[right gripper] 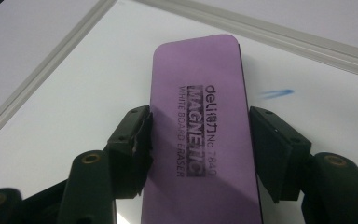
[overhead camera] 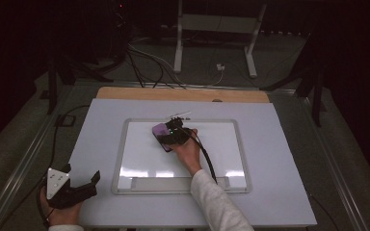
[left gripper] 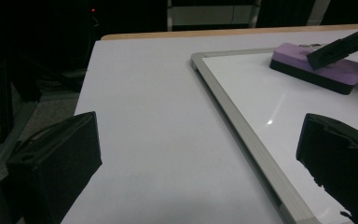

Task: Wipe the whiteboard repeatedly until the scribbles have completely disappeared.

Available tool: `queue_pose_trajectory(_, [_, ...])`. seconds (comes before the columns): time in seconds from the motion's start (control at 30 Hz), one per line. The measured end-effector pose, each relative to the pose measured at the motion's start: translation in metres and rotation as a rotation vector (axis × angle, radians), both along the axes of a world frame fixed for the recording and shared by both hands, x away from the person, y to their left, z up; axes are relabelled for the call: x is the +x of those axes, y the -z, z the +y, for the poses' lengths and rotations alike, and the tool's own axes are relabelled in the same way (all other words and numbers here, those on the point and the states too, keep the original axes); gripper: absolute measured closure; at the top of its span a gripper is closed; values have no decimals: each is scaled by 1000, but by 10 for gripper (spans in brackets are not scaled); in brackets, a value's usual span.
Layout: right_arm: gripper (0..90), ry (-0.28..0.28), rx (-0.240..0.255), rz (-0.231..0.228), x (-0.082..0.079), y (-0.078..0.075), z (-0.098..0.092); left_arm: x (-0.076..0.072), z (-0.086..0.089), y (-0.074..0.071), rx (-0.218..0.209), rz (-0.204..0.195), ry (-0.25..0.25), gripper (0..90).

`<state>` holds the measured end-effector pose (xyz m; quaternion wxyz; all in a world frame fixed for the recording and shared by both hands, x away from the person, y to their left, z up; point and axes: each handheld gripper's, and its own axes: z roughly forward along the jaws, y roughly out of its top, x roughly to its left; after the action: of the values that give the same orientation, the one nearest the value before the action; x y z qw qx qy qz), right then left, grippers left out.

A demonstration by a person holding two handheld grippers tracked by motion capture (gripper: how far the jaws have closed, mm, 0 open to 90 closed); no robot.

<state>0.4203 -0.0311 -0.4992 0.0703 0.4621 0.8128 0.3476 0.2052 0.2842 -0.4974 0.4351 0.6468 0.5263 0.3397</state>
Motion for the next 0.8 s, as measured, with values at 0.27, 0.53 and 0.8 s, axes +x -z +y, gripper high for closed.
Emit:
queue_pose_trajectory(0.27, [416,185,-40,-1,15,-3,-35,0,1,0,-1,2,1,6])
queue_pose_trajectory(0.53, [416,275,-48,5,22,-4,-56,-1,0,1,0,2,-2,6])
queue_pose_trajectory(0.8, [417,116,-25,15,13,-2,-17,0,0,1,2,4,0,6])
